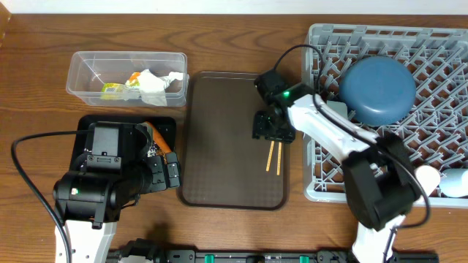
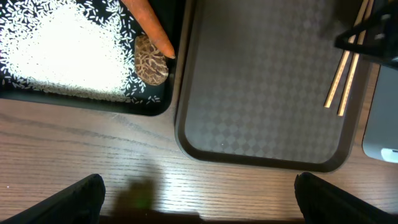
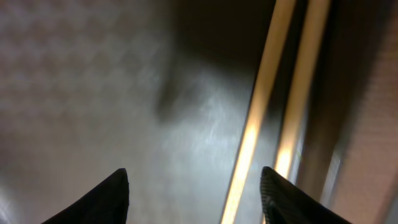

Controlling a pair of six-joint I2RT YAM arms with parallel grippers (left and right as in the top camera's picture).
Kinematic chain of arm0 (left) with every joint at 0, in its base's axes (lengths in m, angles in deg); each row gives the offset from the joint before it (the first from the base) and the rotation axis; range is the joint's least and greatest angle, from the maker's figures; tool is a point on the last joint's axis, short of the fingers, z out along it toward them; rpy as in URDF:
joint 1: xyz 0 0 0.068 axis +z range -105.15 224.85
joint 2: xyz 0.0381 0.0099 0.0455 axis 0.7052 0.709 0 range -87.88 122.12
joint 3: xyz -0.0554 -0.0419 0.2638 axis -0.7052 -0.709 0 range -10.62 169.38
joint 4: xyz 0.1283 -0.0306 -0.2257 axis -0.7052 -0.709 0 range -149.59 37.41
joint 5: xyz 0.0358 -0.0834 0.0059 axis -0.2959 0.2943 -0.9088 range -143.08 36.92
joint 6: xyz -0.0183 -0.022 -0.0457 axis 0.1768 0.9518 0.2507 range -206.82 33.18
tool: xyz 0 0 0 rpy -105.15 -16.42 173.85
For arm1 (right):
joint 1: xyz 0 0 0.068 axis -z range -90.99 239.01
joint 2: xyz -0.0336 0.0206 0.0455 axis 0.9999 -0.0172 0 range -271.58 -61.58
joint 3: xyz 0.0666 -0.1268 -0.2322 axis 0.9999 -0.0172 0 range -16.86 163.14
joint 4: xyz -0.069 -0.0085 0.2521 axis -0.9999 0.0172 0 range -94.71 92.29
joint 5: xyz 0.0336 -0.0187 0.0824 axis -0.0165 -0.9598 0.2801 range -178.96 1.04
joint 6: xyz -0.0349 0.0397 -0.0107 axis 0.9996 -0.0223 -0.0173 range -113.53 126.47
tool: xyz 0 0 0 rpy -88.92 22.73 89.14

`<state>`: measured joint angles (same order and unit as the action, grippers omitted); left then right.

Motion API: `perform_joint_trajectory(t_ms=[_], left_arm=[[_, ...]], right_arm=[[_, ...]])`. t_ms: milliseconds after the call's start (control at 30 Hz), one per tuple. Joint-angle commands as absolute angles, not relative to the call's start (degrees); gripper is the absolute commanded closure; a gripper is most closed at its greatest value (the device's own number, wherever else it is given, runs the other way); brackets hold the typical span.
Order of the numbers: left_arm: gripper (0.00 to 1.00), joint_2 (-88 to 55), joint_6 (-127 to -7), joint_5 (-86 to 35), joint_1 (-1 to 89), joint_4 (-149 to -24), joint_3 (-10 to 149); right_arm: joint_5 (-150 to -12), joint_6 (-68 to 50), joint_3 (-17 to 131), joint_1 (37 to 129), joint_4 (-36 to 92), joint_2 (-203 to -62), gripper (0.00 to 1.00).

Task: Sort waste into correct bins and load items into the dishwasher rack
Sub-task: 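Move the right gripper over the wooden chopsticks on the brown tray, then grasp one chopstick with the right gripper and carry it to the rack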

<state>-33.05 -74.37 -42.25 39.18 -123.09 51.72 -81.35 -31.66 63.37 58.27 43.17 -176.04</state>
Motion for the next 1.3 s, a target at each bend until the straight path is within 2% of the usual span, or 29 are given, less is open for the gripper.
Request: perform_joint_trajectory(t_ms=[0,100,200,233,333,367,567,867,1100,1267], left_arm=[[0.02,-32.9,-73.8,-41.7,39.3,-123.3,52.0],[0.02,-32.9,-73.8,-41.7,39.3,-123.3,52.0],[0.02,-32.9,-73.8,-41.7,39.3,-123.3,52.0],[0.02,-32.9,-73.8,-41.7,39.3,-123.3,52.0],[0.02,-32.9,-73.8,-41.7,39.3,-123.3,52.0],[0.02,-32.9,-73.8,-41.7,39.3,-123.3,52.0],[0.02,-32.9,-73.8,-41.7,39.3,-123.3,52.0],[0.02,-32.9,-73.8,-41.7,39.3,-123.3,52.0],[0.02,-32.9,-73.8,-41.7,39.3,-123.3,52.0],[0.02,-32.9,-73.8,-41.7,39.3,-123.3,52.0]], right_arm=[[-84.8,-32.8,63.0,58.1,42.0,-179.1,0.41],[-85.0,-32.9,63.0,58.1,41.0,-181.1,0.41],[-84.5,-32.9,63.0,58.1,40.6,-182.6,0.47],[-84.2,-32.9,63.0,58.0,40.6,-182.7,0.54],[-84.3,-32.0,63.0,57.9,40.4,-183.0,0.84],[-84.3,-31.7,63.1,57.9,40.5,-182.9,0.99],[-84.2,-28.2,64.1,58.0,42.6,-178.3,0.99],[-84.3,-18.7,64.2,59.5,48.7,-160.4,0.99],[-85.2,-15.0,64.2,67.0,51.9,-147.7,0.99],[-85.1,-10.1,64.1,74.4,52.9,-146.0,0.99]])
